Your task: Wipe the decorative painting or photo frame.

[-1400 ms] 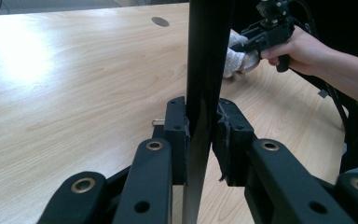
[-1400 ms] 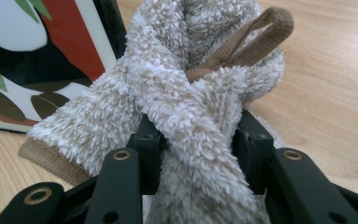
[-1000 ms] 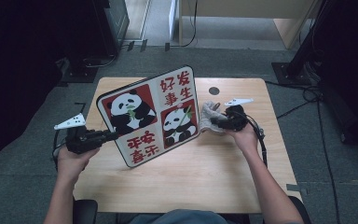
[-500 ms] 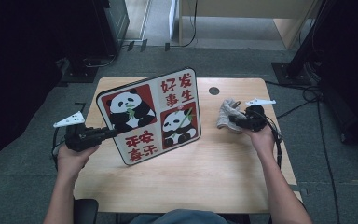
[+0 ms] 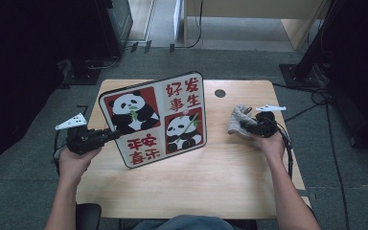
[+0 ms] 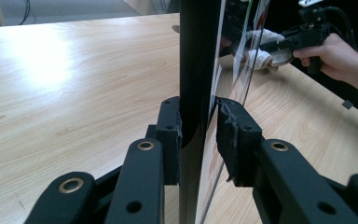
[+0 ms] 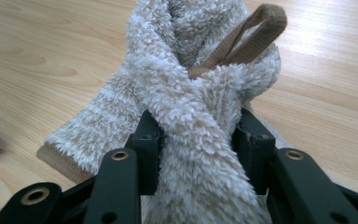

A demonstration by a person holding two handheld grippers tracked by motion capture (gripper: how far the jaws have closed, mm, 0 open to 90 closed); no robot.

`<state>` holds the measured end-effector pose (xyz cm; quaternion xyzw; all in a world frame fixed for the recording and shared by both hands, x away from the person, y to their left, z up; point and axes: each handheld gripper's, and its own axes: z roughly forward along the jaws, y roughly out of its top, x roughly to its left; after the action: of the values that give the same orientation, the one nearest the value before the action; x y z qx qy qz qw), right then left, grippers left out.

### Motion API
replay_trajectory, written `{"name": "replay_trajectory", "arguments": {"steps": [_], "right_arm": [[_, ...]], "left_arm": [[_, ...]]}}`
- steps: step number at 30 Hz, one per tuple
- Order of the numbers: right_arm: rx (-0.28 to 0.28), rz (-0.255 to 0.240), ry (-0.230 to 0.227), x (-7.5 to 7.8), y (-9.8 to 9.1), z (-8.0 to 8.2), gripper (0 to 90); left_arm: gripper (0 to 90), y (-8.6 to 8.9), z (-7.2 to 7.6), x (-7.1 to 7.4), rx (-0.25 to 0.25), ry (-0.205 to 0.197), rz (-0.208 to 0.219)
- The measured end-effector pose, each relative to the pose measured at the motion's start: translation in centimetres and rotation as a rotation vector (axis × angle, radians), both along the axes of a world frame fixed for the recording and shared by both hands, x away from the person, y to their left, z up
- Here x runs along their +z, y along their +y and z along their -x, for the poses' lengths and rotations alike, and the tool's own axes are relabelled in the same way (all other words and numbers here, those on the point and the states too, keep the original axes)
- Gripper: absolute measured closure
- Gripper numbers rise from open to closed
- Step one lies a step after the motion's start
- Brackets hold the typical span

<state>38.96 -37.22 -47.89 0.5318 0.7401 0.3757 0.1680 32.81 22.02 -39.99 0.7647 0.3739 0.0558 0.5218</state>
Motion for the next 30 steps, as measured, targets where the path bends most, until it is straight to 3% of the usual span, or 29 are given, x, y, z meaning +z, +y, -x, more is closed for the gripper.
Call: {"name": "replay_trajectory", "arguments": {"steps": [6, 13, 23, 30], "right_arm": [[-0.004, 0.019, 0.020, -1.0, 0.0, -0.4, 57.8], [-0.018, 0.003, 0.008, -1.7, -0.1, -0.7, 51.5], [-0.035, -0.013, 0.030, -1.7, -0.4, -1.0, 35.6], [-0.036, -0.015, 0.043, -1.4, -0.6, -0.9, 31.9]], "left_arm": [[70.6, 0.1, 0.1, 0.1, 0.000, 0.009, -0.007], [63.8, 0.4, 0.4, 0.2, 0.020, 0.011, -0.015], [56.9, 0.7, 0.8, 0.1, 0.011, 0.018, -0.039], [54.8, 1.0, 1.0, -0.1, 0.011, 0.023, -0.048]]}}
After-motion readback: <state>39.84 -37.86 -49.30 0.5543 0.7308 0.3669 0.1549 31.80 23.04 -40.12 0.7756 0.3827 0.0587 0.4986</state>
